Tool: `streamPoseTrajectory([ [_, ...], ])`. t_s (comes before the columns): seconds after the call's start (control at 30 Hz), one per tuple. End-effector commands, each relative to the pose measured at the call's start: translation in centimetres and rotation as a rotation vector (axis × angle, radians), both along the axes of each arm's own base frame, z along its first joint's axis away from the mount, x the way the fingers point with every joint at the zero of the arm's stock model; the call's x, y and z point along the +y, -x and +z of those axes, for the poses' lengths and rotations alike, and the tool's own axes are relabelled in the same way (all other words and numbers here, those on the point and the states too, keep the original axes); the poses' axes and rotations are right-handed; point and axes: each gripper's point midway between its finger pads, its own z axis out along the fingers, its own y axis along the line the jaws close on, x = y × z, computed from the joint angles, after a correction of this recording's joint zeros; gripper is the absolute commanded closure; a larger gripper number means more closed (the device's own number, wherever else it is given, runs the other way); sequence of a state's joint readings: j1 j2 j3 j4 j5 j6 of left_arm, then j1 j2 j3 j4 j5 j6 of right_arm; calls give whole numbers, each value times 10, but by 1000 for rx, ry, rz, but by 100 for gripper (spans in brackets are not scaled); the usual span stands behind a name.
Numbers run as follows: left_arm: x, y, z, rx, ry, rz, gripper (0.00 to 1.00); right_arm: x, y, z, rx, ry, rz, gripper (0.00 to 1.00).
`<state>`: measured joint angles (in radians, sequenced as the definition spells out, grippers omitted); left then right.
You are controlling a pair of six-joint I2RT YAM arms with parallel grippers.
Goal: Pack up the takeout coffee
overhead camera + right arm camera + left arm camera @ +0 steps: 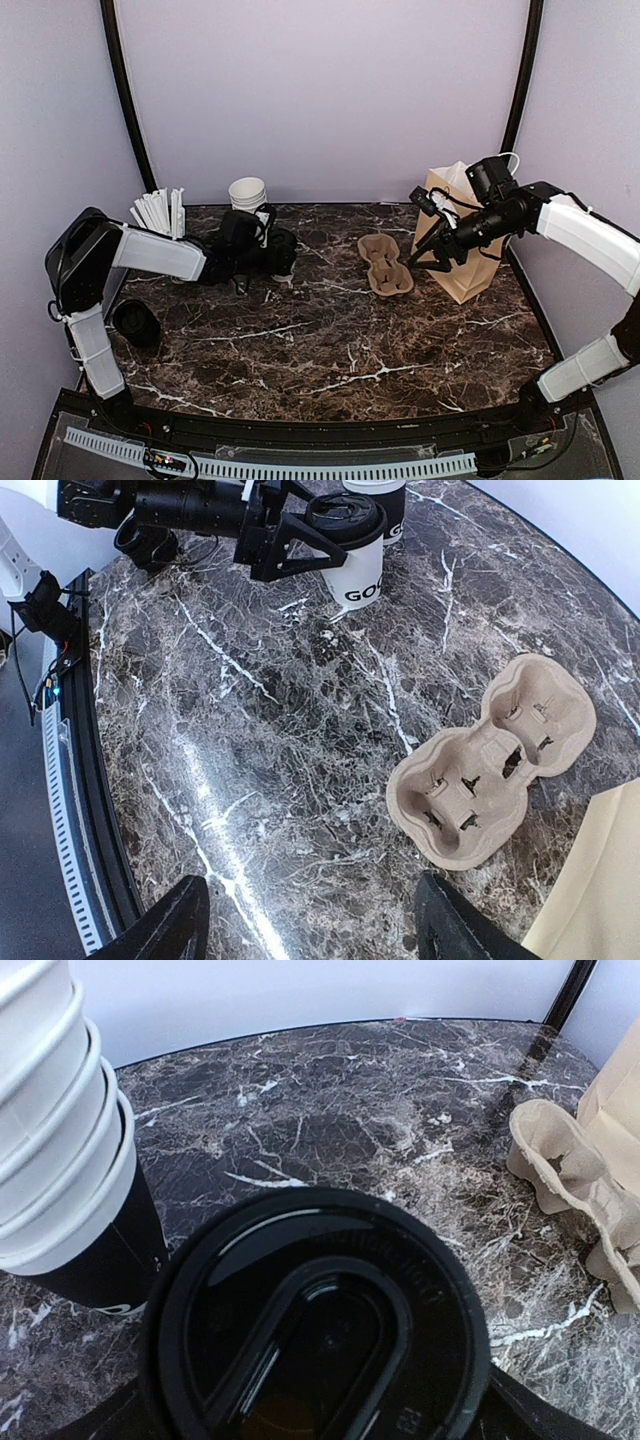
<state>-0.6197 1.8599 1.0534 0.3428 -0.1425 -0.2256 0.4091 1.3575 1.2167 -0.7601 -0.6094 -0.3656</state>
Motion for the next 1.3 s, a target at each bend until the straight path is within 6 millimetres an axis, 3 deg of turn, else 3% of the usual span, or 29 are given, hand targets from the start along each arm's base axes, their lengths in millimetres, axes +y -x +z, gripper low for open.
streamPoseTrajectory([
  [0.0,1,8,49,-71,53,-24,1,2,-5,14,-26,-19,8,28],
  [0.17,7,18,73,-94,62,-27,1,-2,-13,34,-64,-28,-17,28],
  [0.27,15,28,89,-117,58,-14,1,-18,-30,64,-128,-44,-90,29],
  [0.37,20,43,122,-173,88,-13,2,-45,-53,95,-203,-48,-206,32],
  [0.47,7,62,148,-205,109,-61,7,-72,-69,117,-248,-77,-313,34],
  [0.57,-14,77,158,-211,81,-120,11,-71,-66,115,-264,-115,-287,39],
  [0.7,-48,101,151,-174,64,-200,14,-47,-59,54,-216,-6,-207,44],
  [0.8,-57,113,132,-97,95,-201,15,-33,-59,5,-174,142,-171,59],
  [0.97,-49,127,97,-1,118,-166,17,-12,-66,-38,-217,294,-170,82],
  [1.13,-34,138,101,-56,143,-177,2,-5,-85,-83,-163,423,-148,95],
  [1.27,-27,141,111,-75,170,-158,1,9,-92,-110,-108,437,-98,98],
])
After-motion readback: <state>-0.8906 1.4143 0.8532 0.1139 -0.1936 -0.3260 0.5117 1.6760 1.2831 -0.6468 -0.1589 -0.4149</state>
